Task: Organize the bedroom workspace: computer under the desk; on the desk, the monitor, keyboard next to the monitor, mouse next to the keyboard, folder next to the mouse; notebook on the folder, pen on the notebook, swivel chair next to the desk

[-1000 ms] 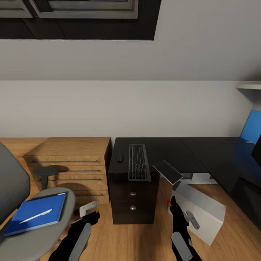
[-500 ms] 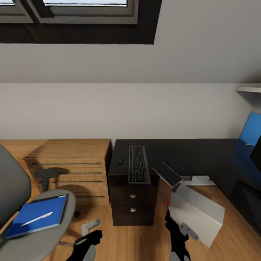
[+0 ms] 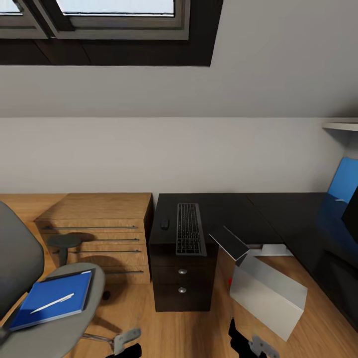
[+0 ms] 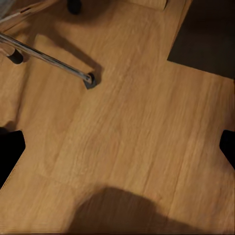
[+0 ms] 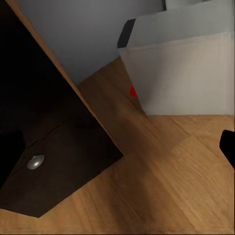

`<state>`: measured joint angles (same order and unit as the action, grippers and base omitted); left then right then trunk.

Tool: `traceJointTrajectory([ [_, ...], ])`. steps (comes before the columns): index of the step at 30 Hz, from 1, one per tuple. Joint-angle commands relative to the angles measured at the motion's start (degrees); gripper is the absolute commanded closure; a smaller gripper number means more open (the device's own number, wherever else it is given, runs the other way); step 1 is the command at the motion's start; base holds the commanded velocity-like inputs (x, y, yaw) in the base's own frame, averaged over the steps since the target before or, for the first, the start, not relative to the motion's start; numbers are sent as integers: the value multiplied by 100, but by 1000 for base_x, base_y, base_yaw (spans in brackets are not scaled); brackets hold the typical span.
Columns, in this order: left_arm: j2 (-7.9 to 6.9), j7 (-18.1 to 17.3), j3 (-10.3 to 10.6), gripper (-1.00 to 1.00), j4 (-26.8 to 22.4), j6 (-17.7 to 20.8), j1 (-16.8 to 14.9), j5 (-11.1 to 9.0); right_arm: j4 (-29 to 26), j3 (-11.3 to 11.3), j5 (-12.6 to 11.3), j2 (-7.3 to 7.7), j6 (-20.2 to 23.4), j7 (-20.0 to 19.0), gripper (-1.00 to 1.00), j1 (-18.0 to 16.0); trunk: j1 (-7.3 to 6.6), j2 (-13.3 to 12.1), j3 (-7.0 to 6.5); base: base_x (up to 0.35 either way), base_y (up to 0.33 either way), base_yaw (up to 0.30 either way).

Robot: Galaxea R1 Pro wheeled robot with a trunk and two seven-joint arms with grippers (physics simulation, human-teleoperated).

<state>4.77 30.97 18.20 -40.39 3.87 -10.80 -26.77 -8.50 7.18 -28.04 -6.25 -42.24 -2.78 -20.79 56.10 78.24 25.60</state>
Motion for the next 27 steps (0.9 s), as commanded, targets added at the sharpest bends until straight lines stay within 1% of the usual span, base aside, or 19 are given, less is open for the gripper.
traceJointTrajectory([
  [1,-4,47,95,-100,67,-19,-1,-19,65,44,15,-3,-21,-29,-100,-4,-23,-38,-13,0,0,0],
  [4,-7,52,279,-100,230,-104,3,-21,186,45,25,-1,-34,-30,-100,-4,-89,-158,-66,0,0,0],
  [7,-10,56,413,-100,360,-158,6,-23,261,44,31,2,-42,-30,-100,-4,-155,-279,-120,0,0,0],
  [10,-11,57,474,-100,498,-184,7,-17,292,36,38,11,-45,-30,-100,-4,-221,-399,-174,0,0,0],
  [15,-15,58,500,-100,620,-197,8,-11,310,27,47,22,-43,-30,-100,-4,-330,-599,-264,0,0,0],
  [27,-20,58,500,-100,669,-202,8,-33,322,33,45,20,-46,-32,-100,-4,-594,-1081,-479,0,0,0],
])
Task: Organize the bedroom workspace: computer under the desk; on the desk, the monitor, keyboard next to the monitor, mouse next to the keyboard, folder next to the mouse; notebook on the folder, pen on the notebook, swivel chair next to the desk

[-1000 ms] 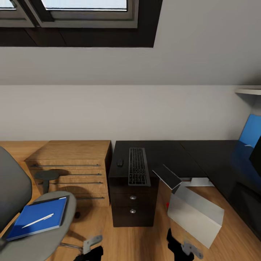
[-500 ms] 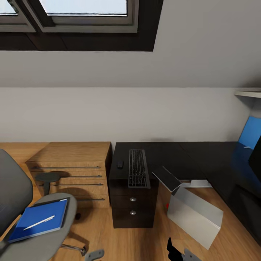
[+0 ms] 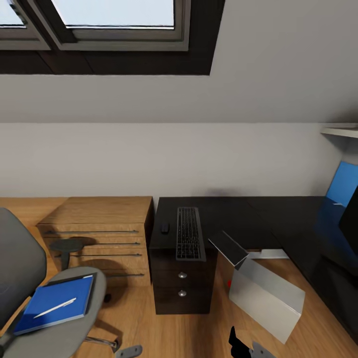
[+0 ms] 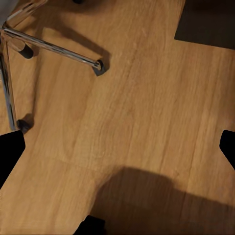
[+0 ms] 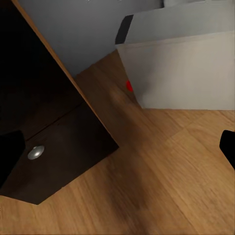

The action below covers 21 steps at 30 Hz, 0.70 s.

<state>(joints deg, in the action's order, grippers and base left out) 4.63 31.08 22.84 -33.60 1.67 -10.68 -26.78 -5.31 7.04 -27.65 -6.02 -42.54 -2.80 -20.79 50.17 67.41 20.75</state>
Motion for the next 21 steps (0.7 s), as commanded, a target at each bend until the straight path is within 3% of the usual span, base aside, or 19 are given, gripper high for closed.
traceJointTrajectory([
  [1,-6,47,36,-100,-7,18,-4,-35,3,46,10,-4,-21,-40,-100,-4,-22,-37,-12,0,0,0],
  [5,-6,47,36,-100,-5,17,-3,-38,3,43,16,-5,-25,-52,-100,-4,-110,-198,-84,0,0,0],
  [9,-4,47,18,-100,-4,-21,-4,-30,4,47,13,-18,-23,-46,-100,-4,-110,-198,-78,0,0,0],
  [10,-5,47,16,-100,12,-69,-4,-30,4,42,13,-16,-21,-49,-100,-4,-110,-198,-76,0,0,0],
  [11,2,47,35,-100,318,-442,-4,-5,4,39,14,-13,-41,-27,-100,-4,-110,-198,-76,0,0,0],
  [21,11,47,36,-100,336,-465,-4,-3,4,34,14,-13,-37,-21,-100,-4,-110,-198,-50,-4,0,31],
])
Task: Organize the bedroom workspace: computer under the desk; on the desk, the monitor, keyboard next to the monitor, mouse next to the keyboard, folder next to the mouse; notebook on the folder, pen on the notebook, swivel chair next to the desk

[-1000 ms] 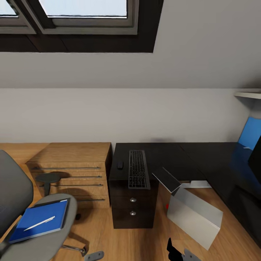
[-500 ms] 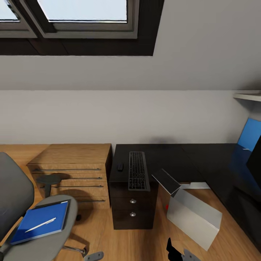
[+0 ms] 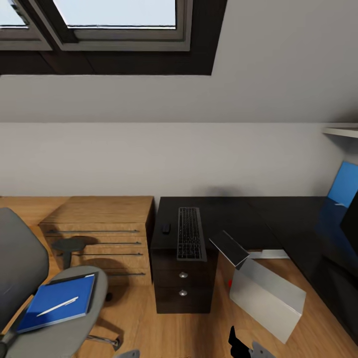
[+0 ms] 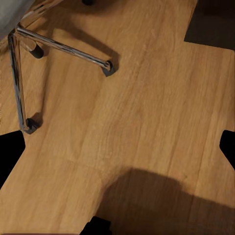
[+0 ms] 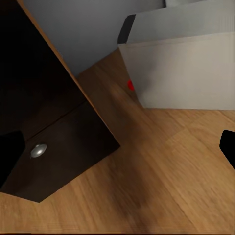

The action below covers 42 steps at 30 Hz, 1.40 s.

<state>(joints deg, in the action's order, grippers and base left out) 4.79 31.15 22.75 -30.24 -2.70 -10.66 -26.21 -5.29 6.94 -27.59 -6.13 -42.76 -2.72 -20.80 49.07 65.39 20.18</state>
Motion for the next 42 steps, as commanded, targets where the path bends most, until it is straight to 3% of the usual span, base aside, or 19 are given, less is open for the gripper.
traceJointTrajectory([
  [1,-5,40,45,-100,1,-28,-6,-62,2,44,8,-2,-15,-28,-100,-3,0,4,14,-66,0,89],
  [9,-5,40,45,-100,1,-29,-6,-68,2,44,8,4,-13,-27,-100,-3,0,4,81,-217,-6,58],
  [23,-5,40,54,-100,3,-29,-6,-68,2,44,8,5,-13,-27,-100,-3,0,4,198,-245,-209,2],
  [42,-5,40,54,-100,4,-29,-6,-69,2,44,8,0,-15,-27,-100,-3,0,4,213,-327,-60,0],
])
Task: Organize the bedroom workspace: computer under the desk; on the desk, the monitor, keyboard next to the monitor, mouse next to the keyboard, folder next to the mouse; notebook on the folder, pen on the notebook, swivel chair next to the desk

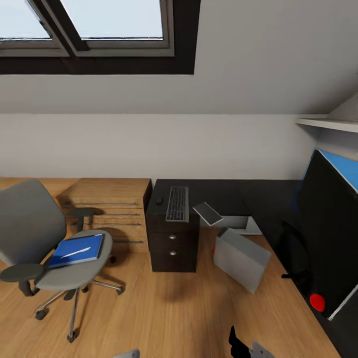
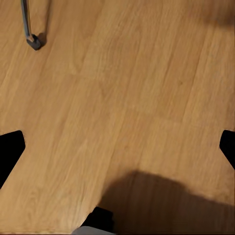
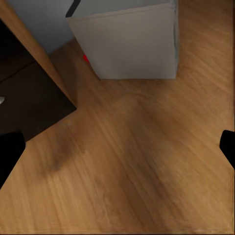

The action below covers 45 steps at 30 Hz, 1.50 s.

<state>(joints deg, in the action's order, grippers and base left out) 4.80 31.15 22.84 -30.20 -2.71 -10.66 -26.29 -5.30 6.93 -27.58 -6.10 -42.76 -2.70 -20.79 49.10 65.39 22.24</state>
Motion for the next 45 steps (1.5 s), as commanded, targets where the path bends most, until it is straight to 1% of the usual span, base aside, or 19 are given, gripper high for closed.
traceJointTrajectory([
  [1,-5,41,46,-100,-1,-28,-6,-60,3,45,7,-3,-16,-28,-100,-4,-4,4,6,-336,-3,0],
  [6,-5,41,46,-100,-2,-28,-6,-62,3,45,7,-4,-18,-28,-100,-4,-4,4,6,-335,-24,0],
  [10,-5,41,46,-100,-3,-35,-6,-60,3,47,7,-4,-14,-28,-100,-4,-4,4,6,-279,-161,0],
  [18,-5,41,39,-100,-4,-52,-6,-61,3,53,8,-5,-13,-36,-100,-4,-4,4,6,-75,-75,0],
  [28,-5,42,37,-100,-4,-185,-5,-77,3,54,10,-5,-16,-37,-100,-4,-223,-397,-173,-9,-9,0],
  [45,-30,56,11,-100,-6,-210,-6,-105,3,54,15,-5,-16,-37,-100,-4,-597,-1079,-478,0,0,0],
])
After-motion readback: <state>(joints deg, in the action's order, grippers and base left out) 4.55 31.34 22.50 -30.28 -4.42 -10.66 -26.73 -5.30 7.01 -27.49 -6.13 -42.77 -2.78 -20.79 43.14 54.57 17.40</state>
